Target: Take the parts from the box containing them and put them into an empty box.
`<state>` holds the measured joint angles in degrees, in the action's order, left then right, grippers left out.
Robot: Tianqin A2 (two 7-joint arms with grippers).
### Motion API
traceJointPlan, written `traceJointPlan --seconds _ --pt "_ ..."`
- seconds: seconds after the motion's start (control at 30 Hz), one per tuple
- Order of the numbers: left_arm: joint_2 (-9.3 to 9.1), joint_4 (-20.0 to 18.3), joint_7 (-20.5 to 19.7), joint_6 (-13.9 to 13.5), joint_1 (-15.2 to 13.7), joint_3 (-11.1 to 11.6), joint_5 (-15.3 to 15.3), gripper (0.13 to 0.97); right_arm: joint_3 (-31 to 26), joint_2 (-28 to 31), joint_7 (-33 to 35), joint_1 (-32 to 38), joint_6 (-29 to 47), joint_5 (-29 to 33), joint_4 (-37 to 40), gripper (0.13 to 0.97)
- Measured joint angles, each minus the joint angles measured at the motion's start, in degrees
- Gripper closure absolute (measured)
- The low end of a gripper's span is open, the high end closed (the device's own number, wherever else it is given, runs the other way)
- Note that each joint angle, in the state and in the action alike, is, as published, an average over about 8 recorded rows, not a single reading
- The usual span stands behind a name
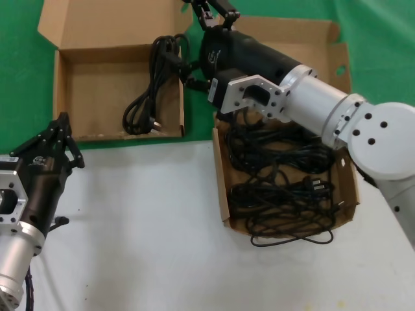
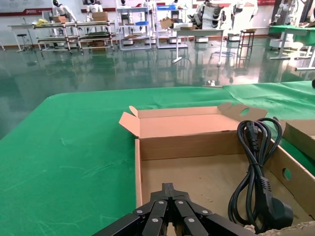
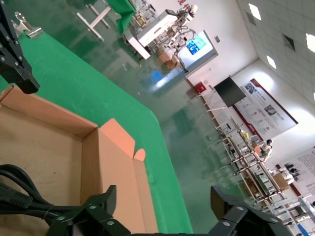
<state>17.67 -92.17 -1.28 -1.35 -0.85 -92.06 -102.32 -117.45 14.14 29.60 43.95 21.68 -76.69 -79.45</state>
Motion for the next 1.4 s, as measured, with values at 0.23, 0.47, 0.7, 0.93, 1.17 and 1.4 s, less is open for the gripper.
traceJointPlan --seconds 0.23,0.47,0.7,0.93,1.17,1.4 --pt "0.0 0.0 0.0 0.0 0.0 0.0 0.0 0.952 0.8 -1.06 5.12 0.64 -0.27 -5.22 2.82 0.403" --pt "0.0 0.0 0.0 0.0 0.0 0.0 0.0 0.952 2.81 1.64 2.29 -1.18 -0.52 -5.72 -1.19 0.283" --pt "0.0 0.0 0.0 0.0 0.0 0.0 0.0 0.952 7.18 6.68 -1.92 -6.75 -2.13 -6.49 -10.18 0.196" --pt "0.0 0.0 0.0 0.0 0.0 0.0 0.0 0.952 12.1 11.22 -6.49 -13.26 -4.3 -6.91 -18.55 0.141" --pt "0.0 0.0 0.0 0.0 0.0 0.0 0.0 0.952 14.93 13.45 -8.92 -19.04 -6.29 -7.21 -23.3 0.135" --pt "-0.01 0.01 0.02 0.02 0.02 0.0 -0.01 0.949 15.57 13.55 -9.73 -20.68 -7.02 -7.56 -23.84 0.129"
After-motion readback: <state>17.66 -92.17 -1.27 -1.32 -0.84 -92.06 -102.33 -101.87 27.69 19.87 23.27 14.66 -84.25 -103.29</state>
